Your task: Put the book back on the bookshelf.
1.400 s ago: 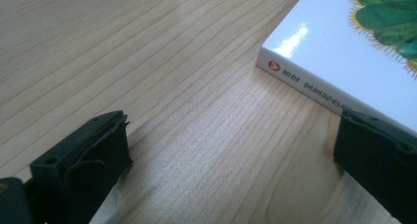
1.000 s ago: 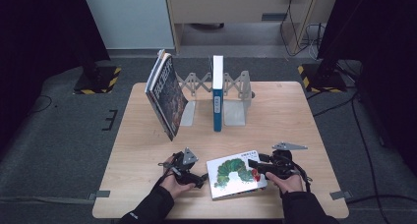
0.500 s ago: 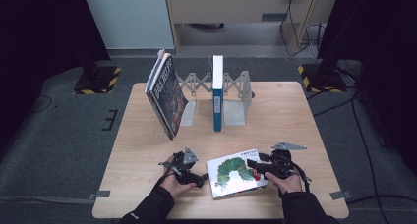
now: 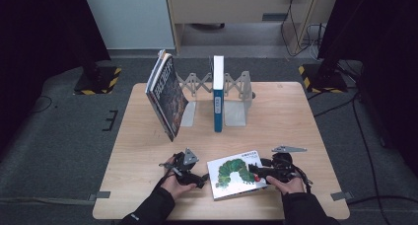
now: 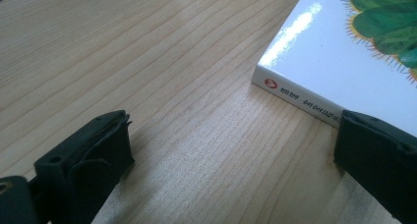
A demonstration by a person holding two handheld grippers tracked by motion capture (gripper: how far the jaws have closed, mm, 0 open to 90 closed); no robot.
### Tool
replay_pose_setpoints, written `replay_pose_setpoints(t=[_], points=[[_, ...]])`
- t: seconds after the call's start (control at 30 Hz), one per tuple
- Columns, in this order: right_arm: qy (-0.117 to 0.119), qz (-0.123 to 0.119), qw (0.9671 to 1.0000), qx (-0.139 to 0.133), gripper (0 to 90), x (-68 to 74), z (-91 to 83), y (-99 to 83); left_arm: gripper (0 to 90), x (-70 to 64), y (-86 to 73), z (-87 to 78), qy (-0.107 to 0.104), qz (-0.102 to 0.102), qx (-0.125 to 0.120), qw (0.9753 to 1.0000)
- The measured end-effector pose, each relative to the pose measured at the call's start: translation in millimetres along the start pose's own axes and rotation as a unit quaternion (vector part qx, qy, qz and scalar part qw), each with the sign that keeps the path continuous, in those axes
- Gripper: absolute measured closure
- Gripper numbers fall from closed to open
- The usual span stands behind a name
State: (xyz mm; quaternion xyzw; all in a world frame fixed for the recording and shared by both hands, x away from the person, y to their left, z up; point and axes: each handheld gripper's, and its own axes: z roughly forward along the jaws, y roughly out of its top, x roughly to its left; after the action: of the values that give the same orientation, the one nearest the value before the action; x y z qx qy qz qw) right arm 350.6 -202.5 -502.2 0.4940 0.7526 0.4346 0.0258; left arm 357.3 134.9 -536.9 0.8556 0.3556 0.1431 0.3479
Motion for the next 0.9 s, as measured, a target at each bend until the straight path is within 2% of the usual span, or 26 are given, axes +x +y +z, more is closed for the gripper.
replay_pose_setpoints(t=[0.2,0.43,0.5,0.53,0.57,0.6,0.67,0.9], points=[[0.001,-0.007,0.9998,-0.02,30.1,-3.8,5.3,9.0,0.0,0.5,3.6,3.8,0.011,-0.011,-0.002,0.9999],[0.01,0.0,0.9989,-0.045,30.0,-7.0,3.2,13.8,0.0,0.5,6.5,6.5,0.014,-0.014,-0.001,0.9998],[0.012,-0.001,0.9992,-0.039,30.1,-6.0,2.1,11.9,0.0,0.5,6.5,6.6,0.015,-0.014,-0.001,0.9998],[0.026,0.002,0.9991,-0.032,33.4,-5.7,1.6,10.7,0.0,0.5,6.5,6.6,0.015,-0.014,-0.001,0.9998],[0.044,0.006,0.9986,-0.028,32.5,-4.3,2.0,9.4,0.0,0.5,6.5,6.6,0.015,-0.014,-0.001,0.9998],[0.046,0.001,0.9986,-0.026,32.7,-1.1,2.2,8.7,0.0,0.5,6.5,6.6,0.015,-0.014,-0.001,0.9998],[0.044,-0.016,0.9987,-0.018,32.1,3.6,3.4,8.4,0.0,0.5,6.5,6.6,0.015,-0.014,-0.001,0.9998],[0.04,-0.009,0.9992,0.0,35.0,-0.9,10.6,11.3,0.0,0.5,6.5,6.6,0.015,-0.014,-0.001,0.9998]])
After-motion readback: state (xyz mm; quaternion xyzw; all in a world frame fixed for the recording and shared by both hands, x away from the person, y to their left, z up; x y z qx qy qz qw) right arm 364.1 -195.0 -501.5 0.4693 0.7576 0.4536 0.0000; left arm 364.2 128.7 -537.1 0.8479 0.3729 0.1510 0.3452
